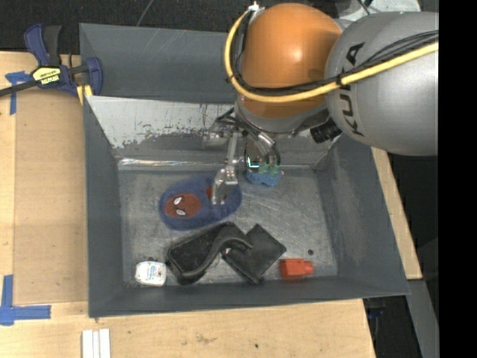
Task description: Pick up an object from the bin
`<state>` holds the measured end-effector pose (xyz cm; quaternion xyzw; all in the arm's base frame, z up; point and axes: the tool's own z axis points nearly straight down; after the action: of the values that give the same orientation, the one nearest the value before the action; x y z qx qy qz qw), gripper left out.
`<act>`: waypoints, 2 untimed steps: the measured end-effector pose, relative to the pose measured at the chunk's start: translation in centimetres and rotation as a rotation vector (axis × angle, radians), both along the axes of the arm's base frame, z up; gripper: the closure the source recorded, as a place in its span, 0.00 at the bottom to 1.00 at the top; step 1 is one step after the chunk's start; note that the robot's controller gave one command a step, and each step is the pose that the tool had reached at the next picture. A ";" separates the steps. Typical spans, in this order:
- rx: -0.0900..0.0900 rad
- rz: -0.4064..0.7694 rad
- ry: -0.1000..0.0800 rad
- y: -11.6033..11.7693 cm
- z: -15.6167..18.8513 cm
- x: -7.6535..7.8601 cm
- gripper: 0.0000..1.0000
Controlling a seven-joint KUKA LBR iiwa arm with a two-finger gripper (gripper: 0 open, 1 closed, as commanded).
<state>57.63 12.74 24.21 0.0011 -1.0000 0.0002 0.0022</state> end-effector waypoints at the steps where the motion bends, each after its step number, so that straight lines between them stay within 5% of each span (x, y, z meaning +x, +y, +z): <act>1: 0.002 -0.238 -0.010 0.3 -15.5 2.2 0.00; 2: 0.003 -0.238 -0.010 0.4 -15.6 2.2 1.00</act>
Offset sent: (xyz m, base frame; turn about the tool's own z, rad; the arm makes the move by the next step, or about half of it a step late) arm 0.0194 0.0041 -0.1721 0.2396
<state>59.79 13.14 8.64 -0.1179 -0.9930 -0.0016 -0.0025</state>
